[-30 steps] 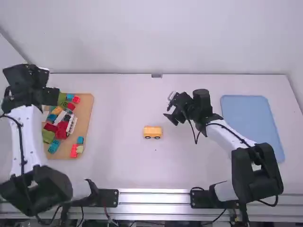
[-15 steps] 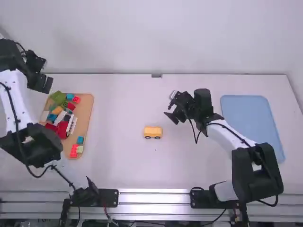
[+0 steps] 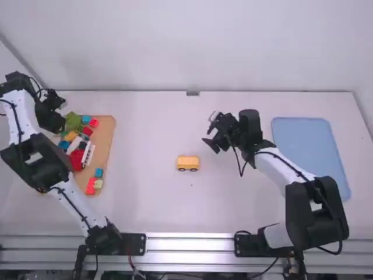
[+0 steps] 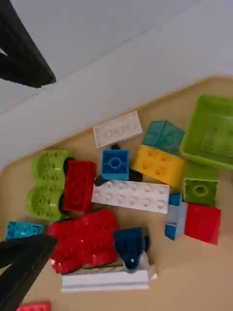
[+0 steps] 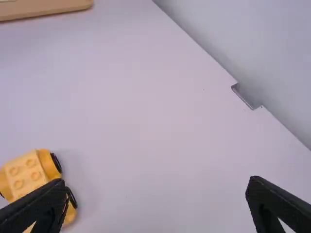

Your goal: Assemble lego blocks to make yellow taxi

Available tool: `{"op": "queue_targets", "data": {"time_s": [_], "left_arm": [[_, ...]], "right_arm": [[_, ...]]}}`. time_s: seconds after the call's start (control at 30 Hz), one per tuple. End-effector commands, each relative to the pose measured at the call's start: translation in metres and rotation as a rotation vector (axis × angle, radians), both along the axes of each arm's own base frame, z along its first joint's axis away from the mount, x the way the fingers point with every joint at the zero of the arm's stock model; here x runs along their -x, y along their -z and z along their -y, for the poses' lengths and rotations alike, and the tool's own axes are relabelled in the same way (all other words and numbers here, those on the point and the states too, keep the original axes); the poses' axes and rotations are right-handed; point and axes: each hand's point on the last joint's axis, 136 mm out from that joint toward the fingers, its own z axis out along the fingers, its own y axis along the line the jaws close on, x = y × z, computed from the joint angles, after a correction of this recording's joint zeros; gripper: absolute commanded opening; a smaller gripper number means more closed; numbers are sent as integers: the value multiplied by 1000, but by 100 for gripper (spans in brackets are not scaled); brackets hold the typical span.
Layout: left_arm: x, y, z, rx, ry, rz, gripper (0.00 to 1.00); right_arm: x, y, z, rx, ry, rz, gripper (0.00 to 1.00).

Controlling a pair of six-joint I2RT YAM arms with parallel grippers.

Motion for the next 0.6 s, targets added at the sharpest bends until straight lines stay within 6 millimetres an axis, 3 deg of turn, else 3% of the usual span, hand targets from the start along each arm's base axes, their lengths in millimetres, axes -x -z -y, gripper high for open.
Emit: {"op": "queue_targets", "data": {"time_s": [0.0,0.27,0.57], "left_arm": [[-1,21,-1,73,56,-4,80],[-11,64,-3,143,141,10,76],[-29,96,-12,103,153,72,72]], "right_arm": [[3,5,-2,-14,5,-33,98],[2,5,-2,-28,18,-48,98],[3,5,-2,-47,32,-74,98]]}}
